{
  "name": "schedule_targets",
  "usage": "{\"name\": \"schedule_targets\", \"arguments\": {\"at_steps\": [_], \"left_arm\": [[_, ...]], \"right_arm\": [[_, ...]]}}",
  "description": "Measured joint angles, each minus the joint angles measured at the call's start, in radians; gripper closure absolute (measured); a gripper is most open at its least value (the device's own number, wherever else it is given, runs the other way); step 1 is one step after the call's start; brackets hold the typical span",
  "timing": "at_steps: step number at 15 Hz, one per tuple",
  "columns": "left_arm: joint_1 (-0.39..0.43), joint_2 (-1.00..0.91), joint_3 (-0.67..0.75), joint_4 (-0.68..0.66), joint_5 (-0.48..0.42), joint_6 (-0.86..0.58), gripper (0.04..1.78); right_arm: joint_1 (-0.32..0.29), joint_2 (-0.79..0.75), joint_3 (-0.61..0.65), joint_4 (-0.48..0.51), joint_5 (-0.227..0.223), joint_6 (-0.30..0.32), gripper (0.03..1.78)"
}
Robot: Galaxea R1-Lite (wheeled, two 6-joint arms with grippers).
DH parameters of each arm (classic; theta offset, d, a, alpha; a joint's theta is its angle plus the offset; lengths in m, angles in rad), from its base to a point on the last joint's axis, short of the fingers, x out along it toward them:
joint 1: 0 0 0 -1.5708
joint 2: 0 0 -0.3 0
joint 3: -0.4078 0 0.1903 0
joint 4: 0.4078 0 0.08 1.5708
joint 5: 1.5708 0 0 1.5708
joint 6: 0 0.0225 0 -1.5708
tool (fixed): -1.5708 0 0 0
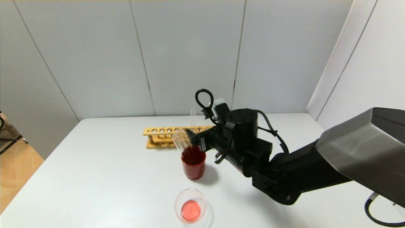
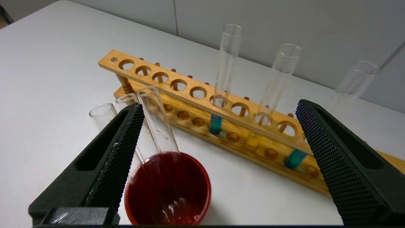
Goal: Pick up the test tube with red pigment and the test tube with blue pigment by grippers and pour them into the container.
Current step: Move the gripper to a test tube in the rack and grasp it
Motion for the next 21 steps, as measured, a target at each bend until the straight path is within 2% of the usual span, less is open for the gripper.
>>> {"name": "schedule_targets", "arguments": {"at_steps": [6, 8, 11, 13, 17, 21], "left_arm": [[0.000, 0.000, 0.000, 0.000, 0.000, -0.001, 0.07], [0.000, 0.000, 0.000, 0.000, 0.000, -0.001, 0.07], [0.000, 0.000, 0.000, 0.000, 0.000, 0.000, 0.07], [0.000, 0.000, 0.000, 0.000, 0.000, 0.000, 0.07], [0.000, 0.000, 0.000, 0.000, 0.000, -0.001, 0.07], [0.000, 0.000, 0.000, 0.000, 0.000, 0.000, 0.07]], "right_arm": [[-0.048, -0.222, 0.267, -0.026, -0.012, -0.011, 0.06], [-0.069, -0.299, 0.367, -0.066, -0.050, -0.008, 0.06], [-0.112, -0.361, 0.478, -0.157, -0.129, 0.000, 0.06], [-0.135, -0.377, 0.531, -0.206, -0.135, 0.011, 0.06], [-0.156, -0.379, 0.551, -0.209, -0.129, 0.018, 0.06], [-0.201, -0.296, 0.462, -0.226, -0.120, 0.014, 0.06]]}}
